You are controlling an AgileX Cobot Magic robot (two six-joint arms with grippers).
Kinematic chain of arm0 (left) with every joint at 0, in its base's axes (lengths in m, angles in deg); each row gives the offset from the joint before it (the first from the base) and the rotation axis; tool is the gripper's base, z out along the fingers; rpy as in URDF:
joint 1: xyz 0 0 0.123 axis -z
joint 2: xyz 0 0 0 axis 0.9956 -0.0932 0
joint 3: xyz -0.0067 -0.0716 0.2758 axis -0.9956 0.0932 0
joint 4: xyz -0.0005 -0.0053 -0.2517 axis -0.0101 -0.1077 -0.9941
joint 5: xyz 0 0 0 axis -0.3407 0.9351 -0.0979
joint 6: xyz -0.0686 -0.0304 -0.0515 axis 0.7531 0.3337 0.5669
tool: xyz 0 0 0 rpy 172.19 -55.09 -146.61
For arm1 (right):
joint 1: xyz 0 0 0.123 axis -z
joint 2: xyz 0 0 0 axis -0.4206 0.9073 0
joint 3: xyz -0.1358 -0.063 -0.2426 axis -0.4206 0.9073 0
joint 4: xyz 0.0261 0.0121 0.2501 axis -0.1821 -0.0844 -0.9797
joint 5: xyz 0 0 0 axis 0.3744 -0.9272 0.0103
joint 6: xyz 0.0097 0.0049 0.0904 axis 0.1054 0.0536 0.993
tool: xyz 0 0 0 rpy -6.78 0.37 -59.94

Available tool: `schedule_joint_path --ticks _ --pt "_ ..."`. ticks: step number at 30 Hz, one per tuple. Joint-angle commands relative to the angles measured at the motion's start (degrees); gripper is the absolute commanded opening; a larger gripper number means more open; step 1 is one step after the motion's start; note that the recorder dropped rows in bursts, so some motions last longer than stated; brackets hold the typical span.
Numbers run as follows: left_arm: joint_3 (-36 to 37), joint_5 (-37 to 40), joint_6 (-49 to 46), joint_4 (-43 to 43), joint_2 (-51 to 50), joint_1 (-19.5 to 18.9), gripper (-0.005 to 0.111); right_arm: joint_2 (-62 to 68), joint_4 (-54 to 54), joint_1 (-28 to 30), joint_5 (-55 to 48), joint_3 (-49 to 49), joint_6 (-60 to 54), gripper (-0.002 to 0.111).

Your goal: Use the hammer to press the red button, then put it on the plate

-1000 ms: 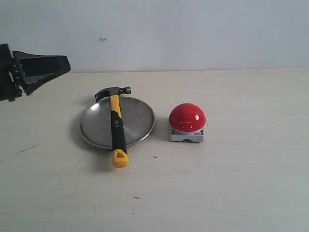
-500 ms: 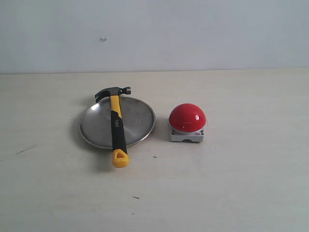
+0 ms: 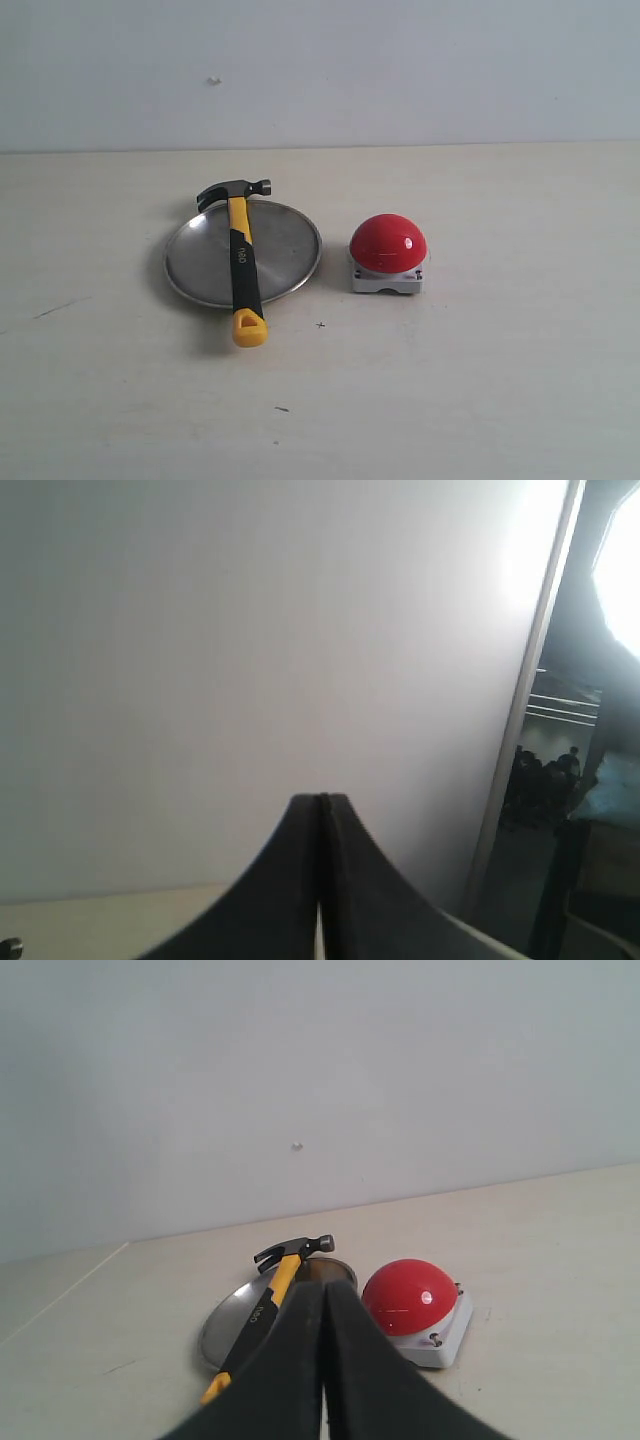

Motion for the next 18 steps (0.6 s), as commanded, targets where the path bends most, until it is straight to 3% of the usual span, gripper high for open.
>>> schedule_joint_path --ticks 1,18 --pt "0.5 0.1 0.4 4.3 0.4 -0.1 0.000 -0.3 0.3 -0.2 -0.1 0.3 -0.5 0.000" --pt "0.5 0.1 0.4 4.6 0.4 -0.1 0.000 -0.3 0.3 -0.2 -0.1 0.3 -0.5 0.000"
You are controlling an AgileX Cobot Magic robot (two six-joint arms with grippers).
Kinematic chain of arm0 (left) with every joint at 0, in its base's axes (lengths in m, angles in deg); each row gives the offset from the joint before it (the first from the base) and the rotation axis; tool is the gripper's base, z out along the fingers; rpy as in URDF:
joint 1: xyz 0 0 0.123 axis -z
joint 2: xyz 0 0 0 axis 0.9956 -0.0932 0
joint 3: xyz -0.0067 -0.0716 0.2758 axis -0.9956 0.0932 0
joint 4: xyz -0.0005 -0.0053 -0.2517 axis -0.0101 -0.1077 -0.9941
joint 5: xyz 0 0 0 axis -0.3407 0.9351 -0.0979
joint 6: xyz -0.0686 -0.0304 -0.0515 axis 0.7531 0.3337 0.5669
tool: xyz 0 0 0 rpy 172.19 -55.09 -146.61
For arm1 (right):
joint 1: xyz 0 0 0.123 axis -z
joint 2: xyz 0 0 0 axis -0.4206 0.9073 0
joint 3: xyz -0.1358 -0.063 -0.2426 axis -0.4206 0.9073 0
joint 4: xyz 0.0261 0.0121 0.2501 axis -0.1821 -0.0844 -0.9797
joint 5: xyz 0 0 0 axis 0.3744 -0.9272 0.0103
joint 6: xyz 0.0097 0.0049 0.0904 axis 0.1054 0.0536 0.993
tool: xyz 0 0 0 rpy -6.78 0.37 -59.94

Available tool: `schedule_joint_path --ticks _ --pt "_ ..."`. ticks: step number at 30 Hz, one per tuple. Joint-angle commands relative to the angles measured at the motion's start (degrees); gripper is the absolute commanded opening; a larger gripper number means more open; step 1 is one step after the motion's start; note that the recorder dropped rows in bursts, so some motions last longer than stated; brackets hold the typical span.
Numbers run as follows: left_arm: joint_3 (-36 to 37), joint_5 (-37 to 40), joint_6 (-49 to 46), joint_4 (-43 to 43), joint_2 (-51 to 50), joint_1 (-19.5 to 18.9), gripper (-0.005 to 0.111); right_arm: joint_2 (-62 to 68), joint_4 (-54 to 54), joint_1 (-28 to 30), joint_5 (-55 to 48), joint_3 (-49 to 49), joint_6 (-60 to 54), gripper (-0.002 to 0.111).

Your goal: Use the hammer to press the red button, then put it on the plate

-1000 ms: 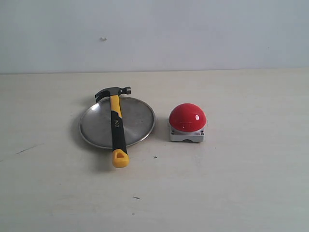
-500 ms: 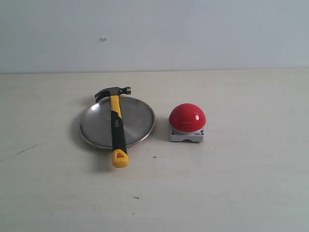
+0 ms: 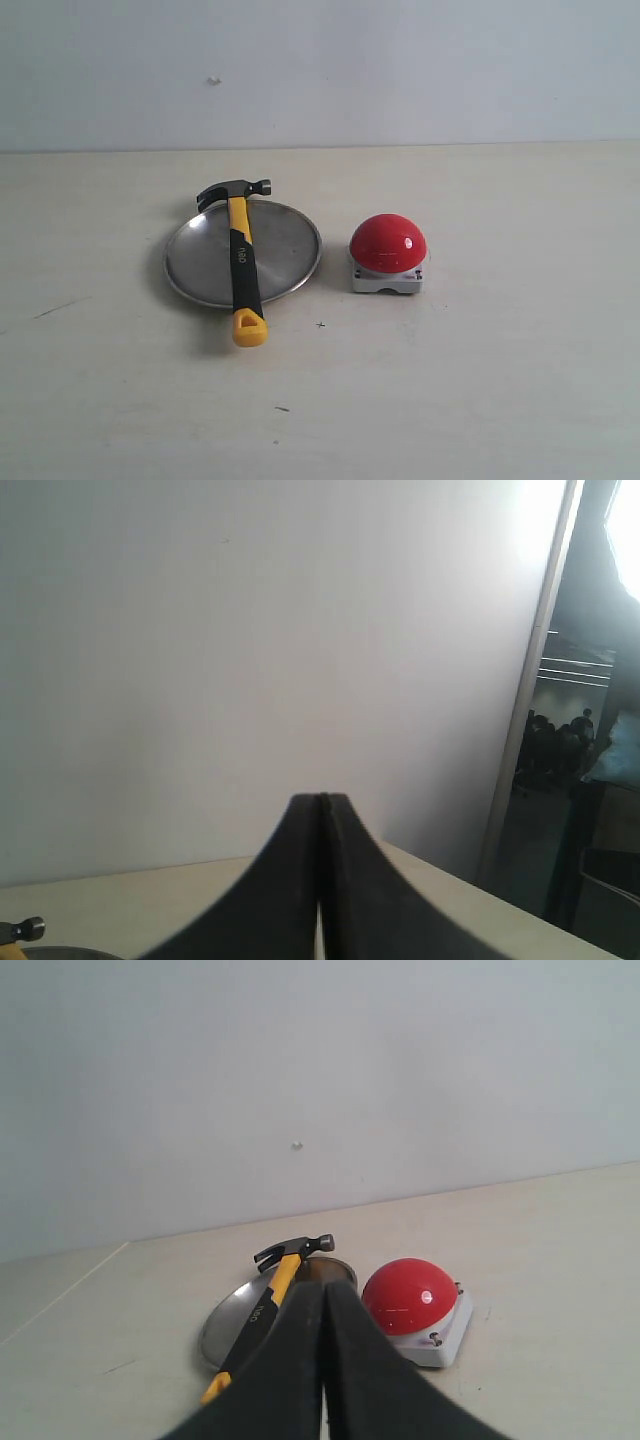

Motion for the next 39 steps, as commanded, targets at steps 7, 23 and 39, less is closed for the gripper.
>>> schedule_joint_path --ticks 7,23,39 --pt "0.2 0.2 0.2 0.1 0.4 -0.1 0.000 -0.3 0.3 -0.2 -0.1 0.3 -0.5 0.000" --pt "0.2 0.2 0.2 0.1 0.4 -0.1 0.000 -0.2 0.9 12.3 10.7 0.3 -6.2 0.000" --pt "0.2 0.2 0.2 0.1 0.4 -0.1 0.000 -0.2 0.9 19.9 11.2 0.3 -13.9 0.000"
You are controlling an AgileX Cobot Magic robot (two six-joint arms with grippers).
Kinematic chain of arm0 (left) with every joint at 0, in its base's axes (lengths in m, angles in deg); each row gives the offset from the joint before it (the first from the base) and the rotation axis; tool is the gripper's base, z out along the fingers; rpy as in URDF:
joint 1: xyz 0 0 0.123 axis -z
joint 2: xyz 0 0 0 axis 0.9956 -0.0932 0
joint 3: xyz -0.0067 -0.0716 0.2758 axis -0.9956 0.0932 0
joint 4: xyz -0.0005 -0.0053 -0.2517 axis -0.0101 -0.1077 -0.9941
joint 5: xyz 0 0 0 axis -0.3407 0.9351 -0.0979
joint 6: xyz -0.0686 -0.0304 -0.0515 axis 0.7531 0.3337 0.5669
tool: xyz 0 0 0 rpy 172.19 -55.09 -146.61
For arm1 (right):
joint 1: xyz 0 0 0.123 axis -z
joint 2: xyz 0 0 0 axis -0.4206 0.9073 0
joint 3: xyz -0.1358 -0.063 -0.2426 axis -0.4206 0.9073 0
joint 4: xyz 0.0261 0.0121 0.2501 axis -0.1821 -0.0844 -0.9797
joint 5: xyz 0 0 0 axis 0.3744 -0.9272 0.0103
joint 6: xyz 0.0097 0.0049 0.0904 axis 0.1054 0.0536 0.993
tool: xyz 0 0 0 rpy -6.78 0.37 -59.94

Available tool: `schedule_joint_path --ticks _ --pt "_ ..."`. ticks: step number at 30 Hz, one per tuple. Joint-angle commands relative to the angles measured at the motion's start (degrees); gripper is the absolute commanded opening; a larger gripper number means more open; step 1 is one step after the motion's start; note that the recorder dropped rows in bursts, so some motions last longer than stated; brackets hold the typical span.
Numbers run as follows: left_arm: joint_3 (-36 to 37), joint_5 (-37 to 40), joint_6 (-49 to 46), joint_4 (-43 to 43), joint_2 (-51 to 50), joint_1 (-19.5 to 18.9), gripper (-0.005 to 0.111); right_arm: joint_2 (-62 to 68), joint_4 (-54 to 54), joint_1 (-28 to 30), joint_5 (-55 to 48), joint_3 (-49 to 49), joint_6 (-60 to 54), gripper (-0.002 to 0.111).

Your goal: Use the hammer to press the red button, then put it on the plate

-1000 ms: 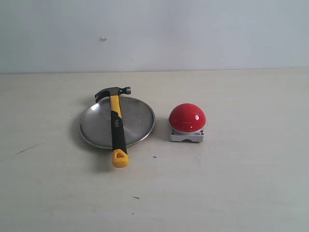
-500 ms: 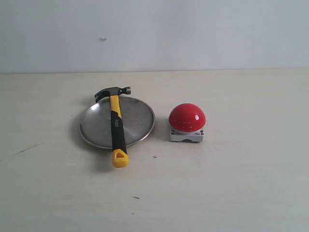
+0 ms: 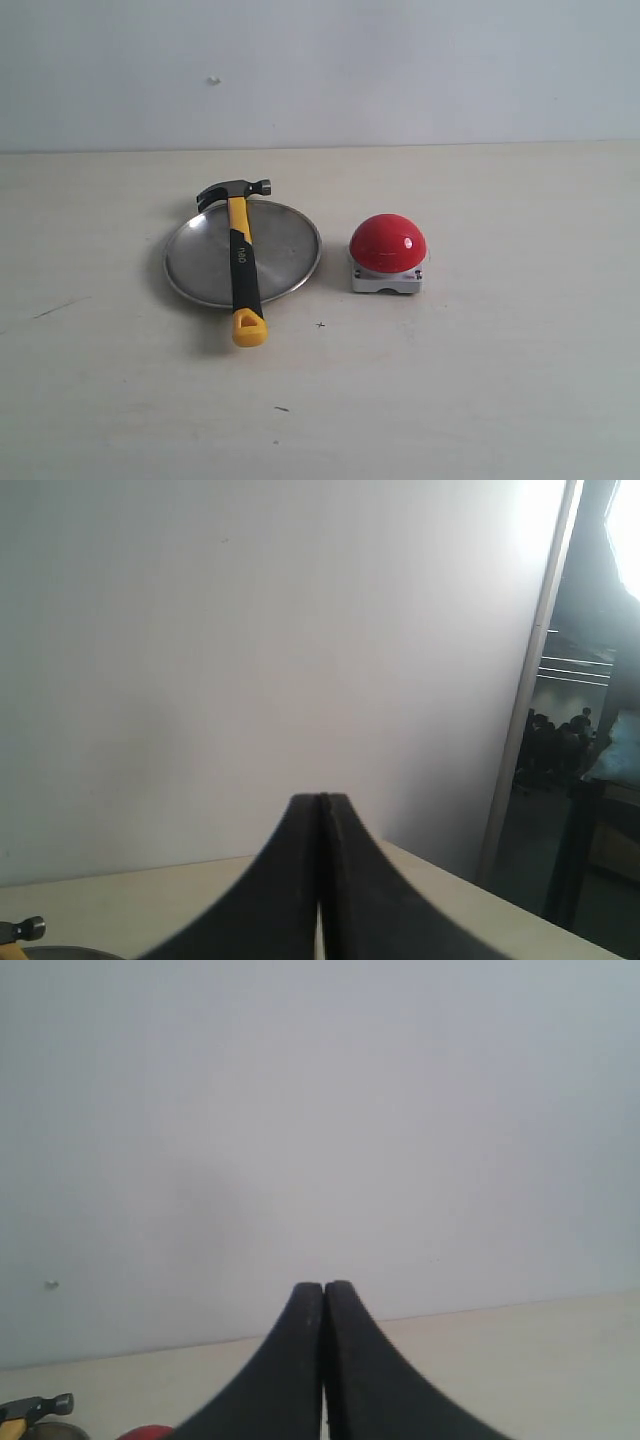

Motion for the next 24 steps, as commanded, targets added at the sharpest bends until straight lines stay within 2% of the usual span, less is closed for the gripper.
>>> schedule_joint_path --ticks 1,9,15,17,19,24 --pt "0.2 0.2 0.2 0.0 0.4 -0.1 0.000 -0.2 0.6 1.1 0.6 0.3 -1.0 0.000" --pt "0.2 0.2 0.2 0.0 0.4 -0.1 0.000 -0.2 0.6 1.1 -2.2 0.3 -1.4 0.000" --pt "0.2 0.2 0.2 0.0 0.4 -0.1 0.000 -0.2 0.6 1.1 0.1 0.9 -1.9 0.000" --pt "0.2 0.2 0.2 0.0 0.4 -0.1 0.000 -0.2 0.7 1.1 3.8 3.2 -1.6 0.000" --pt "0.2 0.2 0.2 0.0 0.4 -0.1 0.000 -0.2 5.1 1.1 7.1 4.6 2.0 0.000" --pt "0.2 0.2 0.2 0.0 0.4 -0.1 0.000 -0.2 30.7 1.1 6.1 4.6 22.3 0.000"
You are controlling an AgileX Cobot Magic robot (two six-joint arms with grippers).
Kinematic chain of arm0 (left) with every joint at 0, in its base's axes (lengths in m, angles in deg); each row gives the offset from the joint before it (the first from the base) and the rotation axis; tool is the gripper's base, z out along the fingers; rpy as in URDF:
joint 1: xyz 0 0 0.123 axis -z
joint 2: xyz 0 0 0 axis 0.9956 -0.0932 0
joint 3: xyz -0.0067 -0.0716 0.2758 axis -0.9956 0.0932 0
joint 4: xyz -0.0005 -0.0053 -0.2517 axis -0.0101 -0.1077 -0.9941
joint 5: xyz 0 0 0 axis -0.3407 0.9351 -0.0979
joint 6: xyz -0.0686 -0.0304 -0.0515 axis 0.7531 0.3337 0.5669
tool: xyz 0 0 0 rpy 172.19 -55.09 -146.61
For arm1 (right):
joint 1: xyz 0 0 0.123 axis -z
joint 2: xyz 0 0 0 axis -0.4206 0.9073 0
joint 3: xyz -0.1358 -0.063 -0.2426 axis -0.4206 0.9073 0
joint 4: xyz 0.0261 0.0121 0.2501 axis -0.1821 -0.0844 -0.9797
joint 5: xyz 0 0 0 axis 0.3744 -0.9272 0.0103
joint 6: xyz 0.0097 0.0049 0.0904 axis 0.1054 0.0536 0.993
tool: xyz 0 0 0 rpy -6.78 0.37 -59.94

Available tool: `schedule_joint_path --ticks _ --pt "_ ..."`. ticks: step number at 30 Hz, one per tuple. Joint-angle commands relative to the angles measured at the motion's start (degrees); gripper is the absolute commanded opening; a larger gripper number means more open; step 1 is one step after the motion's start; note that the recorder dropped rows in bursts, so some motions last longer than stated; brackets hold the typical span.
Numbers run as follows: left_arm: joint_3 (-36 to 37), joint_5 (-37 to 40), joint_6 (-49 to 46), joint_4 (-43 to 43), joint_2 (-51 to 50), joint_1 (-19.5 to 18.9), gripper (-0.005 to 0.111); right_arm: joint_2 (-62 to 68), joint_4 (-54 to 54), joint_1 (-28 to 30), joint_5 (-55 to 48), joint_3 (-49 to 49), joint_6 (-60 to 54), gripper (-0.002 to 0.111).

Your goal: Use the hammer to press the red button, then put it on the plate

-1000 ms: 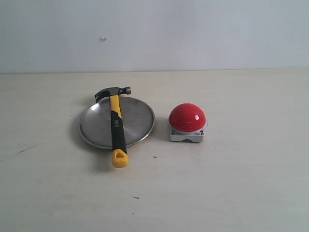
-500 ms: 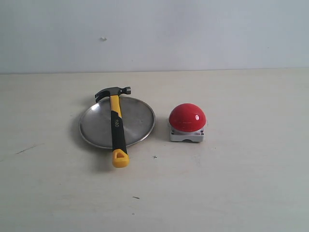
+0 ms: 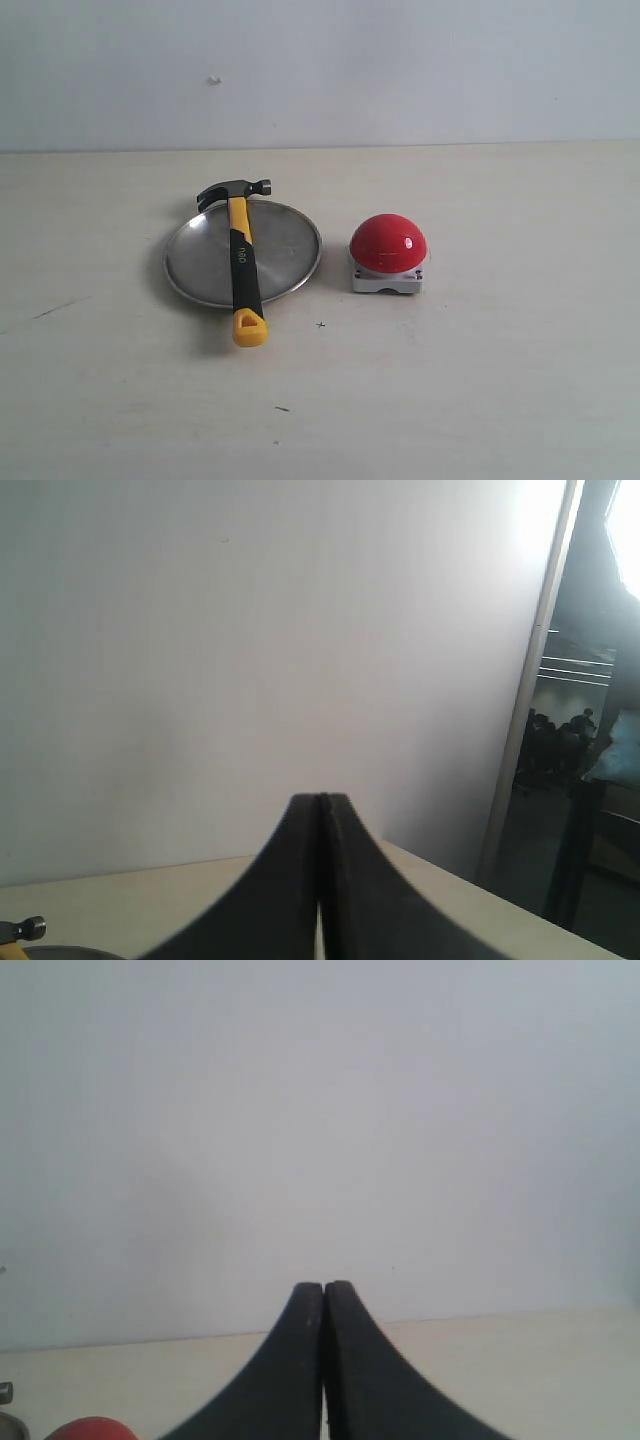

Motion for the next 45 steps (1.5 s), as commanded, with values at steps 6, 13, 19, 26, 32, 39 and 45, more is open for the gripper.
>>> schedule_joint_path --ticks 6,13,19,26,32,39,45 --pt "0.2 0.2 0.2 0.0 0.4 -0.1 0.000 -0.2 17.9 0.3 -3.5 0.2 15.6 0.000" --pt "0.2 0.2 0.2 0.0 0.4 -0.1 0.000 -0.2 17.7 0.3 -6.3 0.2 13.6 0.000" --pt "0.2 0.2 0.2 0.0 0.4 -0.1 0.000 -0.2 17.3 0.3 -6.7 0.2 13.6 0.000" --pt "0.2 0.2 0.2 0.0 0.4 -0.1 0.000 -0.2 17.3 0.3 -6.7 0.2 13.6 0.000" --pt "0.2 0.2 0.2 0.0 0.4 -0.1 0.000 -0.2 17.3 0.3 -6.7 0.2 13.6 0.000" --pt "0.2 1.6 -3.9 0.0 0.4 -0.1 0.000 -0.2 17.3 0.3 -6.7 0.2 13.6 0.000" --pt "0.2 21.2 1.6 -3.3 0.4 -0.1 0.000 -0.2 16.9 0.3 -6.7 0.2 13.6 0.000"
